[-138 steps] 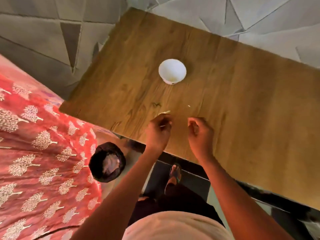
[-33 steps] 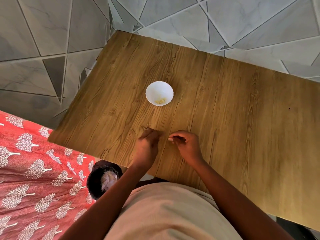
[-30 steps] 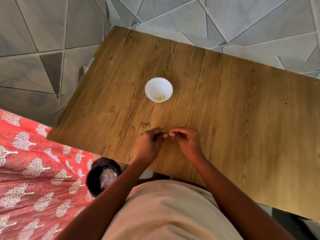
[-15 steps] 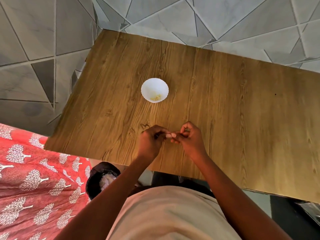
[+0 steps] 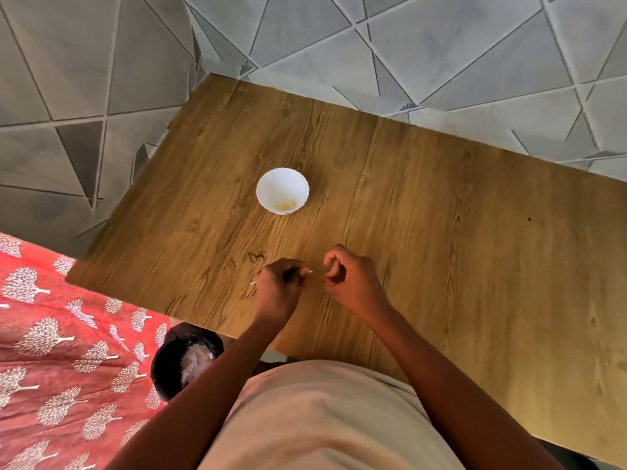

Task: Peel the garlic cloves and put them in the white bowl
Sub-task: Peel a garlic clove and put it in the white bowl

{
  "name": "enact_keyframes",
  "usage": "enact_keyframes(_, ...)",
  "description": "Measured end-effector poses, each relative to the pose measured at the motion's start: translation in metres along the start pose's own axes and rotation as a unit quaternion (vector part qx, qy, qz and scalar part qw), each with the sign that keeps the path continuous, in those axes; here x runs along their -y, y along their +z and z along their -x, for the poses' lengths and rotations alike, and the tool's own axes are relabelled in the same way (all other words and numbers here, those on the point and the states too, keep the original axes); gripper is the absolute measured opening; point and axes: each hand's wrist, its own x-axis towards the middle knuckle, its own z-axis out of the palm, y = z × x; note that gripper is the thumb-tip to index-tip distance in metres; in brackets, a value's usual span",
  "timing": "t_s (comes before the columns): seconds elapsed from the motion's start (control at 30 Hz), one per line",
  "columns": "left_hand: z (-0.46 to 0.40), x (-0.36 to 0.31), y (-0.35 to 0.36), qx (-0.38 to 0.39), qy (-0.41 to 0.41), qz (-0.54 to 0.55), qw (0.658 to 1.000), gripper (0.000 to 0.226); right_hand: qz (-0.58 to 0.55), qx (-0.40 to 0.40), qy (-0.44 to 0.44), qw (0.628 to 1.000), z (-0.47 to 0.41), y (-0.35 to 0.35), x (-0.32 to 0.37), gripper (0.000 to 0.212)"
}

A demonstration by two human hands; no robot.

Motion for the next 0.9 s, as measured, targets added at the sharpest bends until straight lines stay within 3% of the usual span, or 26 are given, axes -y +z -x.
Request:
enact_keyframes(0.1,0.003,0.002,-0.002,0.016,0.004,0.002,1.0,0.015,-0.015,-0.004,-0.008,1.0,0.003,0.005,-0.004,0.013)
enact_keyframes(0.37,0.009,0.004,-0.002,0.045,-0.047,0.072,0.995,0.021,-0.054,-0.009,0.013,0.998,0.003,0.015,-0.002,0.013)
enact_keyframes(0.57,0.006,0.011,-0.003,0.069,-0.028,0.049,0.996,0.018,-0.016,0.027,-0.001,1.0,0.001,0.021,-0.003,0.012)
enact_keyframes(0.73,0.006,0.029,-0.007,0.016,0.064,-0.087,0.994,0.01,0.165,0.093,-0.037,0.981,-0.006,0.025,-0.013,0.011)
enact_keyframes(0.9,0.003,0.033,-0.009,0.036,0.084,-0.089,0.992,0.016,0.297,0.172,-0.058,0.938,-0.015,0.032,0.001,0.044)
